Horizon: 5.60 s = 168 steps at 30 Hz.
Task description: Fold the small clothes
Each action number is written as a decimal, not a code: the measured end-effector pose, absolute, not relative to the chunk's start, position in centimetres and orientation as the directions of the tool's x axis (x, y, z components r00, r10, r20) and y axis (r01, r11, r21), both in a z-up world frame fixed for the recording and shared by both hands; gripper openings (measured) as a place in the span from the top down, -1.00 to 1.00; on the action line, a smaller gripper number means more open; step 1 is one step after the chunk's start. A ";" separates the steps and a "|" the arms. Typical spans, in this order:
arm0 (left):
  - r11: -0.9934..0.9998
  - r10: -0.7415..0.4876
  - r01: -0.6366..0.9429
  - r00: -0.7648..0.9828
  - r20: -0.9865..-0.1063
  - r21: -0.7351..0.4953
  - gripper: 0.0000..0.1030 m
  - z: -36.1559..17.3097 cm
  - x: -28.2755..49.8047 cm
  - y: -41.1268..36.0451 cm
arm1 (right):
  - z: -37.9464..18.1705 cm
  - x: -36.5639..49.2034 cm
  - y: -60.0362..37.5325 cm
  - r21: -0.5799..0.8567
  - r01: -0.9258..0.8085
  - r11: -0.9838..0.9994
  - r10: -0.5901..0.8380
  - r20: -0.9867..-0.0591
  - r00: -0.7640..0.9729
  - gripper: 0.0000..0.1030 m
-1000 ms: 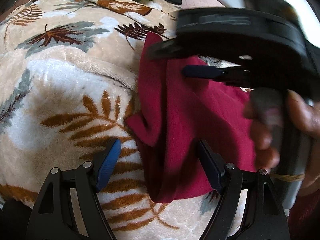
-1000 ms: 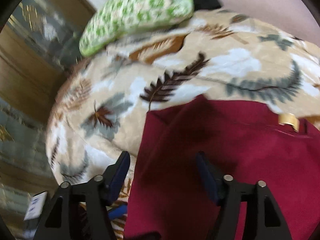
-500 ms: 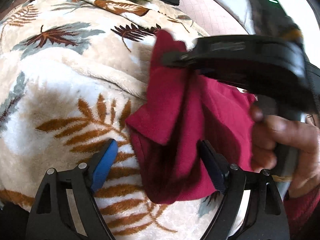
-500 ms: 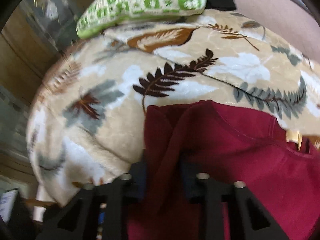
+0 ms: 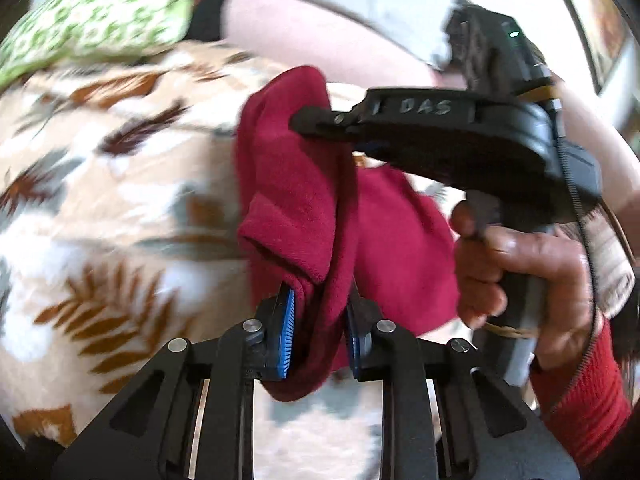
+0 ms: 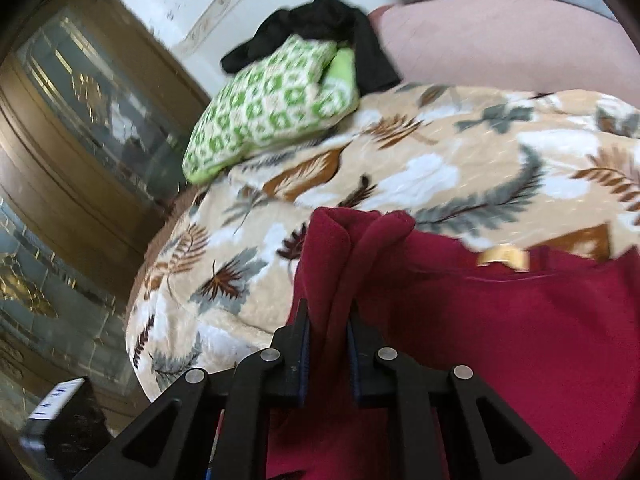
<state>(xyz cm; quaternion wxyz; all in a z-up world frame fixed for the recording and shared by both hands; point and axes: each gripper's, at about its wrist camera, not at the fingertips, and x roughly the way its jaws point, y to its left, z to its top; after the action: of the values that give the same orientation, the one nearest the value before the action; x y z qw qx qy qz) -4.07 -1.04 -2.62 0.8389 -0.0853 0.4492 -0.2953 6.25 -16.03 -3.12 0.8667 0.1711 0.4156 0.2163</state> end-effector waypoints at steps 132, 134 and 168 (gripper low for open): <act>0.943 -0.287 0.291 0.479 -0.830 -0.158 -0.26 -7.7 2.5 -5.2 | -9.1 -2.5 -24.3 0.265 -0.124 0.956 0.286 -0.756 0.589 0.32; 0.944 -0.288 0.287 0.480 -0.829 -0.162 -0.26 -7.6 2.4 -5.2 | -7.6 -3.8 -23.8 0.258 -0.161 0.953 0.301 -0.731 0.613 0.32; 0.962 -0.227 0.270 0.697 -0.680 -0.044 -0.30 -0.9 -5.7 -2.5 | -4.5 -9.0 -22.4 0.188 0.029 0.982 0.112 -0.697 0.708 0.08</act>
<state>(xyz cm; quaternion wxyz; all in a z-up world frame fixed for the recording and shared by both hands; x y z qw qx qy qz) -5.72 -2.52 -0.93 0.9207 0.0296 0.3649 -0.1351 -9.00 -22.45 -4.52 0.9195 0.0929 0.3814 0.0226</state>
